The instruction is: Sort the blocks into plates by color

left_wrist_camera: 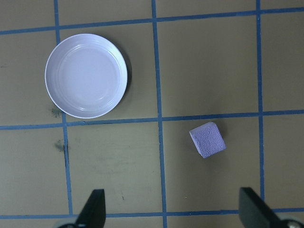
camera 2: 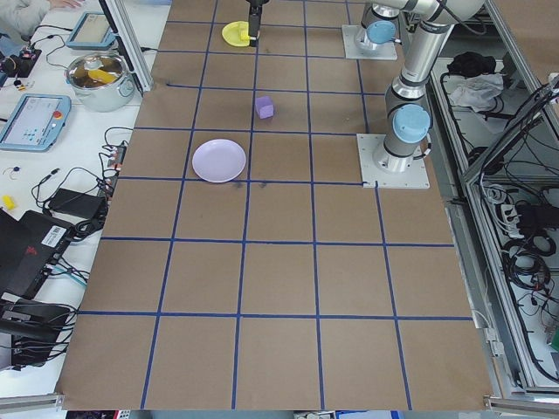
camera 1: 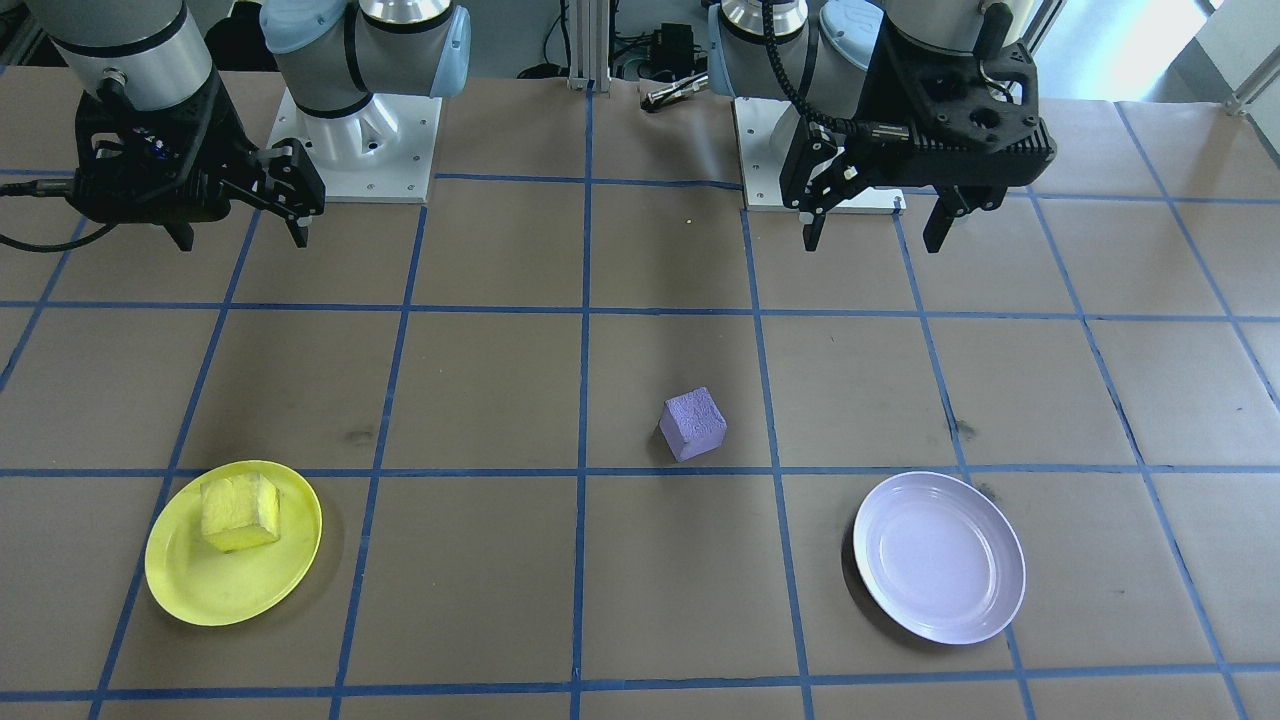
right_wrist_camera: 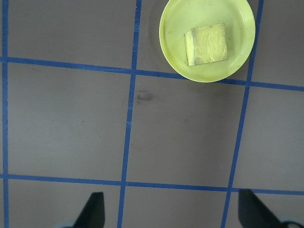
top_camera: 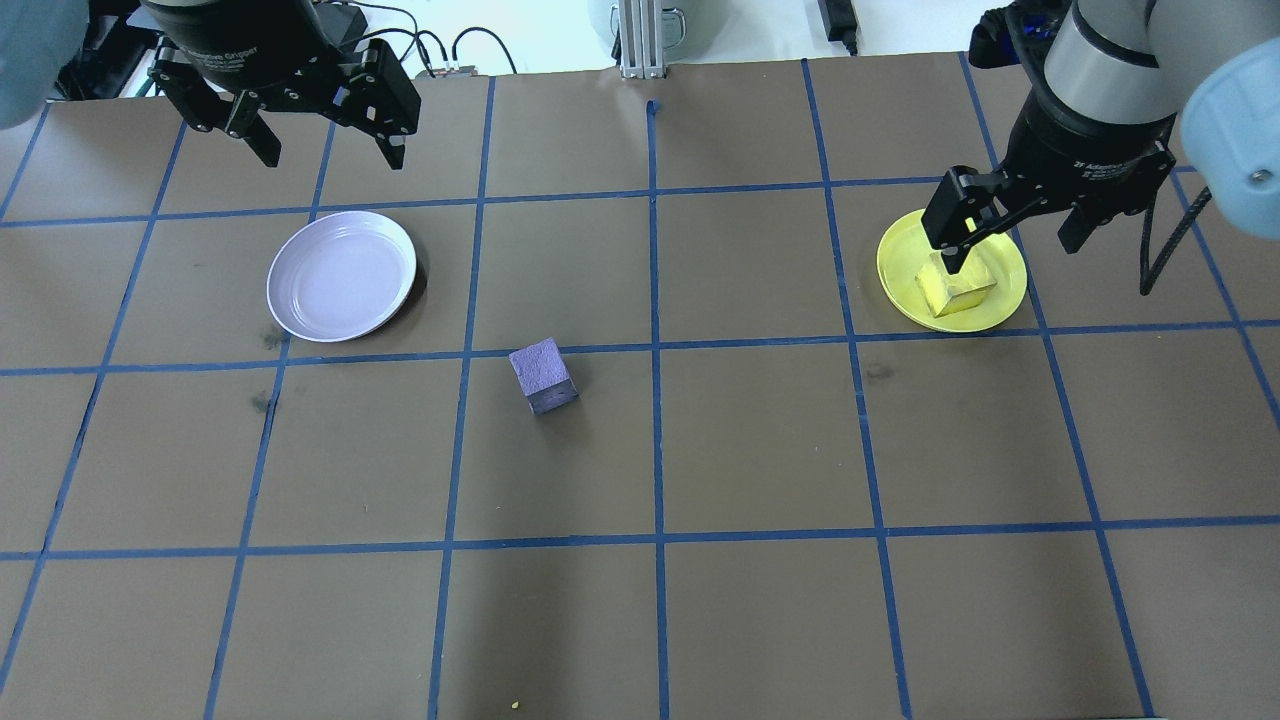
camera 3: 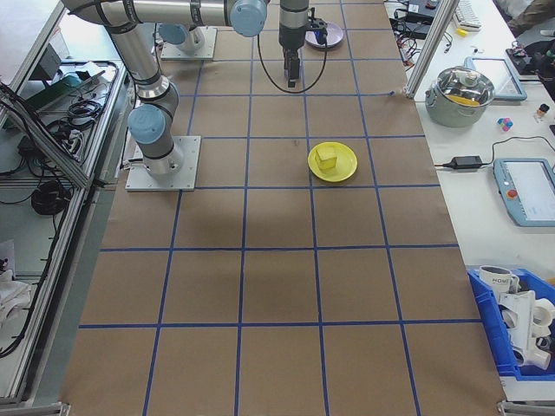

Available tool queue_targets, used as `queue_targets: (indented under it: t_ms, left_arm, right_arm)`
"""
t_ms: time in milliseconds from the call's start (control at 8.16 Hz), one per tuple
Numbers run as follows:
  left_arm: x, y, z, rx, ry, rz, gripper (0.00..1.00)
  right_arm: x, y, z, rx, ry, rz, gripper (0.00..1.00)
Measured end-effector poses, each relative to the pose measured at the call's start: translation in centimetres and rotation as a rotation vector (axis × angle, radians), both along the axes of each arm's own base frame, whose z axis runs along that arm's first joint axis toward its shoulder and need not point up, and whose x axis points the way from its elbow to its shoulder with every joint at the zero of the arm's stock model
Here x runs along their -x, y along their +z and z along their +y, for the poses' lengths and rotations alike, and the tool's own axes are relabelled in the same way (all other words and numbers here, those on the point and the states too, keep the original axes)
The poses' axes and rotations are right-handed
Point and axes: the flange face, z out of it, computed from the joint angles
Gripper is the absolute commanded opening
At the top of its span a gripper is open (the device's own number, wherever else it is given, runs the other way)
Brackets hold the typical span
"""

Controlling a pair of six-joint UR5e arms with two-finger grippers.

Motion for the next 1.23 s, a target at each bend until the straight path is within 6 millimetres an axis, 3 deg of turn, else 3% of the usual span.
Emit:
queue_targets:
  t_ms: [858, 1103, 1225]
  left_arm:
    - [0.2, -0.6, -0.5, -0.012, 0.000, 0.011, 1.00]
    - [0.8, -2.0, -1.8, -0.028, 0.013, 0.058, 1.00]
    - [1.0, -3.7, -3.1, -0.042, 0.024, 0.067, 1.00]
  right_arm:
    - [0.0, 0.1, -0.1, 0.008, 0.000, -0.001, 1.00]
    - [0.0, 0.1, -0.1, 0.008, 0.000, 0.000, 1.00]
    - [0.0, 0.1, -0.1, 0.006, 0.001, 0.001, 1.00]
